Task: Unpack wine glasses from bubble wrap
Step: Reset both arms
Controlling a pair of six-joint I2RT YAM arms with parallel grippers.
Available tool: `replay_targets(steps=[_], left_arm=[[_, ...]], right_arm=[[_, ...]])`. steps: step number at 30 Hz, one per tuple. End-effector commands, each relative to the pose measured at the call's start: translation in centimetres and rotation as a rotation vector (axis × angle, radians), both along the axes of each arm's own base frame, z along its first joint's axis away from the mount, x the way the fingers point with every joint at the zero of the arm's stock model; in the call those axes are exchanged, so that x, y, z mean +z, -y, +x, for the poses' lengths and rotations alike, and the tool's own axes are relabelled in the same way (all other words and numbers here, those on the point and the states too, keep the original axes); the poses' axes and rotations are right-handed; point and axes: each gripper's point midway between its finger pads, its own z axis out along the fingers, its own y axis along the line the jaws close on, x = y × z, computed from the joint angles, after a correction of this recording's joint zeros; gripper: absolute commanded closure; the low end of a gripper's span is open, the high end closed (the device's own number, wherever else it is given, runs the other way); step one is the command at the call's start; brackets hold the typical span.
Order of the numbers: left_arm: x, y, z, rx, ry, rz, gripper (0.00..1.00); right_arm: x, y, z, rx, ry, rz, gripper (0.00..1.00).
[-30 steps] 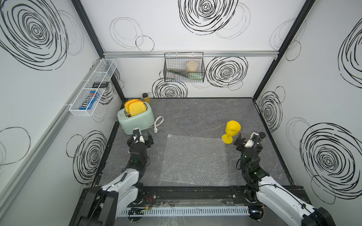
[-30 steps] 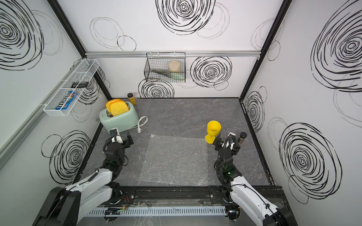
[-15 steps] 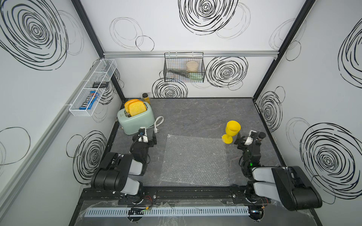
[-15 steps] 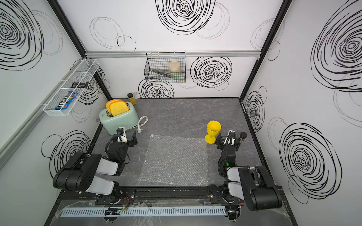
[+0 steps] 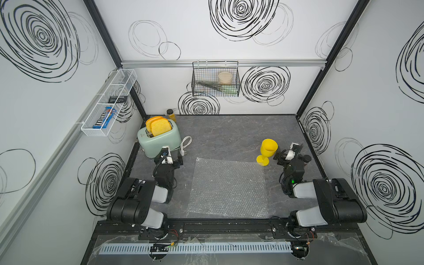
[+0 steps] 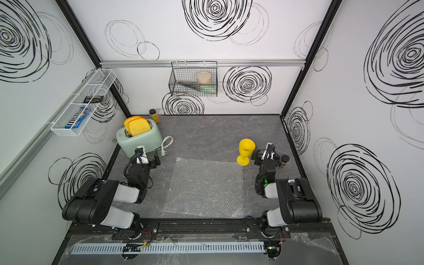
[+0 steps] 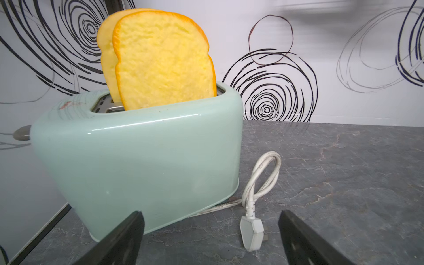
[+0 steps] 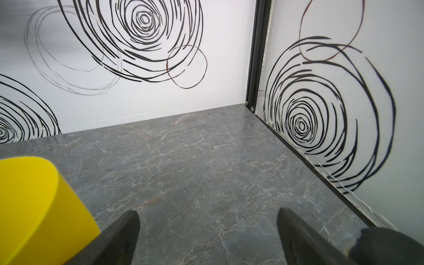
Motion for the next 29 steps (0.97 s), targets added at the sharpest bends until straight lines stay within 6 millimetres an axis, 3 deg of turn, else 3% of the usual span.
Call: replay_targets(steps=[1, 7, 23, 29], left_arm=[[2.1, -0.1, 0.3, 0.02, 0.081, -0.006, 0.04], [2.3, 0.4, -0.1, 0.028, 0.097, 0.021, 0.04], [2.4, 0.5, -0.3, 0.031, 0.102, 0.027, 0.04], [2.0, 0.3, 0.5, 0.0, 0.073, 0.006, 0.04]], right_arm=[[-0.5, -0.2, -0.4, 0.016, -0.01, 0.007, 0.02], [-1.3, 0.3, 1.0, 0.011, -0.068, 0.027, 0.02], [-1.2, 0.2, 0.8, 0.015, -0.06, 0.026, 0.02], [-1.2, 0.2, 0.9, 0.016, -0.06, 0.027, 0.02]])
